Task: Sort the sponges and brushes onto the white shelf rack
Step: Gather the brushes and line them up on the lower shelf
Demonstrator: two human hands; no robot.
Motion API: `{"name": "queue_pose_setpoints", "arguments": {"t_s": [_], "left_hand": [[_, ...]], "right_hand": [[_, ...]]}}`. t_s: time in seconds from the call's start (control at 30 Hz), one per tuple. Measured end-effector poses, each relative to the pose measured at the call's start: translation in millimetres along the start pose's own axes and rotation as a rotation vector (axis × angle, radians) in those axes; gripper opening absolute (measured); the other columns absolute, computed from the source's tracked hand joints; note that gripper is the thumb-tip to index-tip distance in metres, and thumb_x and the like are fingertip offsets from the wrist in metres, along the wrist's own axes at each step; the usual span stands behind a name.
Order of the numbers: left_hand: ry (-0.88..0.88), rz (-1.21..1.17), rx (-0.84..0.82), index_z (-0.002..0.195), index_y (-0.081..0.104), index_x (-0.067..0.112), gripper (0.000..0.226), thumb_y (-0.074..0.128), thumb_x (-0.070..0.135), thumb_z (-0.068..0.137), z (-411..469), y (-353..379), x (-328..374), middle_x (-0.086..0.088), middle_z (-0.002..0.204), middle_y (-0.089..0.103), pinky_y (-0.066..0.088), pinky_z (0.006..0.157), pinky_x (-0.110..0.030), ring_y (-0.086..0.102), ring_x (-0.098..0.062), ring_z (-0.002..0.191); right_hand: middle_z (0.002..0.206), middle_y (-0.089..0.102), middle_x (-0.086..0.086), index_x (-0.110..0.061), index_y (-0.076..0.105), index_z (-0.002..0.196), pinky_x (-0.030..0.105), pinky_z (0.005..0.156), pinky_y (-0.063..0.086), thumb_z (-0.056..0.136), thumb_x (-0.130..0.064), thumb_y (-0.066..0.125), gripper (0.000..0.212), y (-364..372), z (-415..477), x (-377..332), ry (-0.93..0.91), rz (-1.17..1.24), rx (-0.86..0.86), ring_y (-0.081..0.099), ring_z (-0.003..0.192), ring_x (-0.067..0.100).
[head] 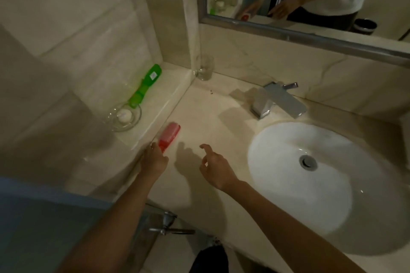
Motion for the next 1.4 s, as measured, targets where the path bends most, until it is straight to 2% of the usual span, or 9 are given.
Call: {"name": "queue_pose_setpoints", "arguments": {"t_s": [0.4,0.53,0.6,0.7,0.8,0.87,0.97,1.13,1.4], "left_hand": [[0.171,-0.03,0.045,0.112,0.062,0.008,0.03,0.056,0.005,0.082,15,-7,1,-0.012,0.108,0.063,0.04,0.075,-0.027,0.06,-0.028,0.101],[0.347,-0.01,0.027,0.086,0.06,0.018,0.009,0.053,0.013,0.087,10,-22,40,-0.003,0.092,0.056,0.038,0.082,-0.03,0.058,-0.023,0.096],[0.424,0.084,0.088,0.081,0.06,0.019,0.007,0.055,0.02,0.086,14,-36,63,-0.002,0.091,0.059,0.036,0.088,-0.031,0.058,-0.022,0.093],[0.562,0.202,0.114,0.093,0.065,0.018,0.019,0.052,0.011,0.082,16,-47,98,-0.002,0.1,0.064,0.033,0.096,-0.032,0.057,-0.022,0.099],[0.648,0.191,0.078,0.097,0.066,0.017,0.022,0.048,0.011,0.085,19,-58,128,-0.003,0.099,0.063,0.027,0.11,-0.035,0.053,-0.022,0.103],[0.59,0.144,0.172,0.105,0.063,0.018,0.025,0.05,0.013,0.085,30,-79,138,-0.003,0.109,0.059,0.016,0.117,-0.038,0.048,-0.021,0.112],[0.374,0.019,0.371,0.123,0.054,0.012,0.04,0.05,0.004,0.083,65,-119,132,-0.01,0.126,0.052,0.028,0.111,-0.038,0.045,-0.029,0.119],[0.088,0.08,0.247,0.142,0.028,0.002,0.056,0.049,0.01,0.091,132,-120,97,-0.021,0.144,0.036,0.028,0.11,-0.044,0.035,-0.035,0.134],[0.017,0.162,0.301,0.12,0.054,-0.006,0.032,0.052,0.002,0.089,170,-121,58,-0.028,0.12,0.057,0.046,0.093,-0.047,0.055,-0.042,0.113]], "right_hand": [[0.132,0.046,0.016,-0.011,0.027,0.141,0.04,0.088,0.048,0.089,-0.007,0.046,0.055,-2,45,-16,-0.053,-0.291,-0.048,0.054,0.111,0.033],[0.134,0.045,0.022,-0.005,0.047,0.128,0.046,0.089,0.051,0.073,-0.009,0.07,0.061,-13,49,-36,-0.241,-0.445,0.107,0.052,0.117,0.04],[0.126,0.055,0.021,-0.006,0.053,0.122,0.055,0.102,0.036,0.063,-0.015,0.078,0.064,-19,52,-41,-0.294,-0.557,0.169,0.051,0.12,0.041],[0.125,0.054,0.012,-0.01,0.043,0.128,0.048,0.116,0.014,0.081,-0.012,0.061,0.05,-40,61,-42,-0.222,-0.508,0.181,0.046,0.124,0.031],[0.117,0.056,0.01,-0.011,0.042,0.122,0.036,0.096,0.038,0.086,-0.014,0.052,0.038,-58,76,-37,-0.136,-0.485,0.126,0.053,0.105,0.028],[0.111,0.058,0.012,-0.008,0.046,0.115,0.035,0.082,0.044,0.083,-0.016,0.056,0.034,-71,85,-30,-0.042,-0.426,0.113,0.056,0.097,0.029],[0.107,0.061,0.013,-0.006,0.048,0.11,0.036,0.079,0.048,0.081,-0.019,0.061,0.035,-83,97,-19,0.095,-0.297,0.114,0.06,0.095,0.031],[0.107,0.064,0.013,-0.007,0.05,0.111,0.032,0.078,0.048,0.081,-0.021,0.065,0.036,-85,105,-16,0.15,-0.151,0.138,0.062,0.092,0.03],[0.106,0.063,0.013,-0.008,0.051,0.112,0.026,0.068,0.038,0.084,-0.021,0.063,0.033,-110,97,13,0.204,-0.088,0.175,0.049,0.076,0.019]]}}
Point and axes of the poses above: each hand's wrist, its own z-axis towards the middle knuckle, its own y-axis out of the palm, x = y × z, the point moved 9 cm from there along z, towards the middle knuckle
